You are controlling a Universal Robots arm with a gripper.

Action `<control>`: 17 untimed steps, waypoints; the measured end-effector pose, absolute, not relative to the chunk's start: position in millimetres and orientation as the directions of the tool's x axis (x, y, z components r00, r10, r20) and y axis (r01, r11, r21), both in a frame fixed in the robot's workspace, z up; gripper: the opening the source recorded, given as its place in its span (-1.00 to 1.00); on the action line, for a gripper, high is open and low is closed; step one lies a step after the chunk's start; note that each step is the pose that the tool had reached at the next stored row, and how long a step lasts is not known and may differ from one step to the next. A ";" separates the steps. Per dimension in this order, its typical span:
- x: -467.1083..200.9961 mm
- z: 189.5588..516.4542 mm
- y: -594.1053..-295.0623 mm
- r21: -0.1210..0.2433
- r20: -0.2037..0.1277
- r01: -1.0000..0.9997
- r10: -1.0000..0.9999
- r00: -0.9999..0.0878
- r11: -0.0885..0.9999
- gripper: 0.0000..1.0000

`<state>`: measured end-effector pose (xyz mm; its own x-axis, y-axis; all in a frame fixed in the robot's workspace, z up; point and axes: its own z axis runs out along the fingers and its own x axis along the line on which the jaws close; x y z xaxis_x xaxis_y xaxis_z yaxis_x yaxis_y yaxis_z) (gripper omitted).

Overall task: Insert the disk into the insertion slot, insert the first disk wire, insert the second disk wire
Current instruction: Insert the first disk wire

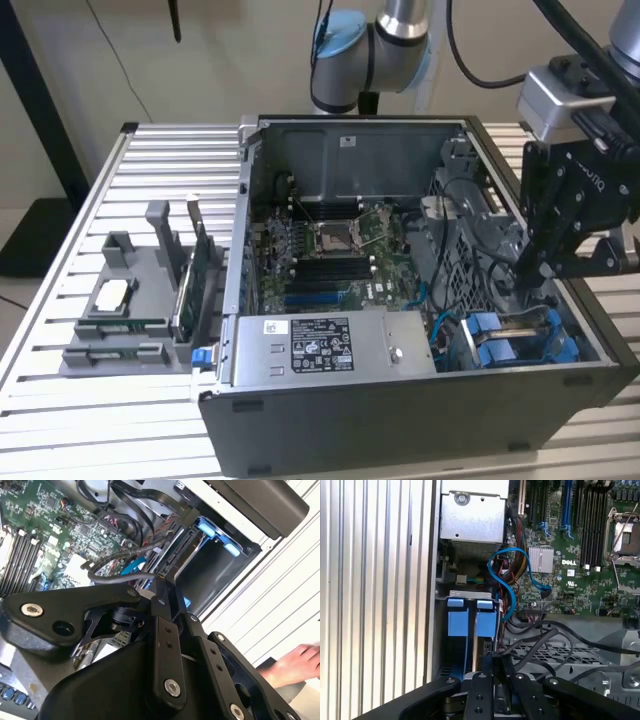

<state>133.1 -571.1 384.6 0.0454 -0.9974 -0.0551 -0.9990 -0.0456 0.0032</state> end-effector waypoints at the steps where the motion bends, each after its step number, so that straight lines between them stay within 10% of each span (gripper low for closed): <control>1: 133.1 384.5 -571.3 0.003 -0.055 -0.999 -0.997 0.045 -0.046 -0.62; 17: 138.0 380.2 -577.0 0.025 -0.056 -0.999 -0.997 0.044 -0.046 -0.62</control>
